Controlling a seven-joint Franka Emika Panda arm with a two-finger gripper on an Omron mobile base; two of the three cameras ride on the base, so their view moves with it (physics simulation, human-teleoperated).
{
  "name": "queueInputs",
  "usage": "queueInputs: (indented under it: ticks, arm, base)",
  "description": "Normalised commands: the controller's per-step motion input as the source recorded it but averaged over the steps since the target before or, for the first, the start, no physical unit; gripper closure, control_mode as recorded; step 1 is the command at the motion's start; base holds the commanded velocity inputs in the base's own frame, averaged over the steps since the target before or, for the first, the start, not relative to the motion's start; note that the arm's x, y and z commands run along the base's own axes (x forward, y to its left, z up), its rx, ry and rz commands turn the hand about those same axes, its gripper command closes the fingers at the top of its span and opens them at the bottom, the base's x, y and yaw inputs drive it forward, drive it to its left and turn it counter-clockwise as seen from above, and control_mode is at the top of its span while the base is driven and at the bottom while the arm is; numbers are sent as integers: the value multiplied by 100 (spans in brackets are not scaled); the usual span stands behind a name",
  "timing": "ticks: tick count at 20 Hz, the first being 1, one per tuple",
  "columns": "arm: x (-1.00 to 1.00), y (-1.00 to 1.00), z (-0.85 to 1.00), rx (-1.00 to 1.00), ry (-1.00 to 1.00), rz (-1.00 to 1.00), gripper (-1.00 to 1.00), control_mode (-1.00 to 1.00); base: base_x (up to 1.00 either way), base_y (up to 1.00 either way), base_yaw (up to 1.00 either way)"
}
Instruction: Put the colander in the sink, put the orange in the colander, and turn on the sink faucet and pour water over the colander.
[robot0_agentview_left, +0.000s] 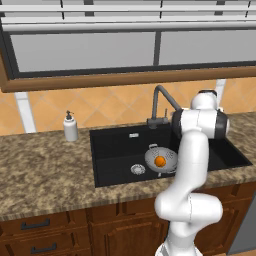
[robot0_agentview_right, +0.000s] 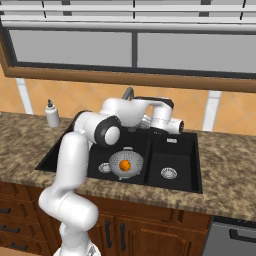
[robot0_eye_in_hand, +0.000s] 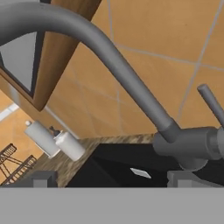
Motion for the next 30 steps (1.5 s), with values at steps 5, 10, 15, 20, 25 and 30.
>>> queueInputs:
  ticks: [5,10,15,20,25,30]
  arm:
    - [20,-15,-8,0,0,0,-100,-100]
    - [1,0,-17,0,0,0,-100,-100]
    - [4,0,-19,0,0,0,-100,-100]
    - [23,0,-3,0,0,0,-100,-100]
    - [47,0,0,0,0,0,-100,-100]
    - [50,0,-7,0,0,0,-100,-100]
  base:
    - [0,0,0]
    - [0,0,0]
    - [0,0,0]
    - [0,0,0]
    - [0,0,0]
    - [0,0,0]
